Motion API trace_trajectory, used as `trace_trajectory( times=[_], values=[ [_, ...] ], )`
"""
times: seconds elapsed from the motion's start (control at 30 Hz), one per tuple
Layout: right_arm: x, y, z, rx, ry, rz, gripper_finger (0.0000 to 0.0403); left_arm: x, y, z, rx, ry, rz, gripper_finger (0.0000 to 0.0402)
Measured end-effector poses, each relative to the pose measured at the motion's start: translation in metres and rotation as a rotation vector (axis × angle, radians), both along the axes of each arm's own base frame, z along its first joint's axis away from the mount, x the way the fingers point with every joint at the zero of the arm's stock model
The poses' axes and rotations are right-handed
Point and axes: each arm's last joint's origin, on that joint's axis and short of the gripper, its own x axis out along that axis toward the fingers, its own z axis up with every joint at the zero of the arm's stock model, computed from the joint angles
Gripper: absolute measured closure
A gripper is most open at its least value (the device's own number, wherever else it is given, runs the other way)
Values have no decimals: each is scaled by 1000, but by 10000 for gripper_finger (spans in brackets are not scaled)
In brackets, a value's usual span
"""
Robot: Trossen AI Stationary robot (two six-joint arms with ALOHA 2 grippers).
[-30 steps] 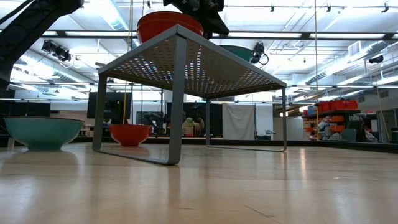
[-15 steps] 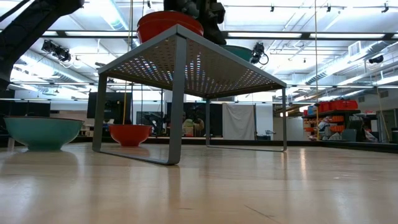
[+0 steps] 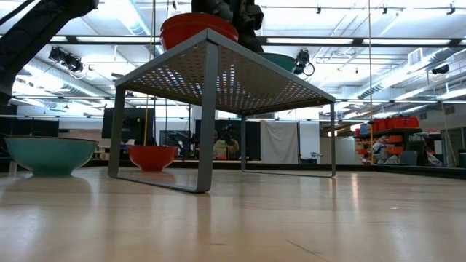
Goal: Pick & Place Mini bowls
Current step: Stack the bottom blue patterned bowl on top of the blue patterned bowl on the shelf
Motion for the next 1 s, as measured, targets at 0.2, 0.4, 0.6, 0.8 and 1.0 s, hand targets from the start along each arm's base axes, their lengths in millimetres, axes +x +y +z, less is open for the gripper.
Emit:
trace_trajectory(
  times=[0.2,0.4,0.6,0.8,1.0],
  values=[
    [0,0,0,0,0,0,376,0,-1,0,-50,-7,-11,401],
    [0,0,0,0,0,0,376,-1,-1,0,-26,9,10,401],
    [0,0,0,0,0,0,376,-1,-1,0,-26,14,18,401],
    [0,0,0,0,0,0,376,2,1,-5,-49,23,36,401],
    [0,0,0,0,0,0,376,4,0,-4,-45,9,37,401]
  ],
)
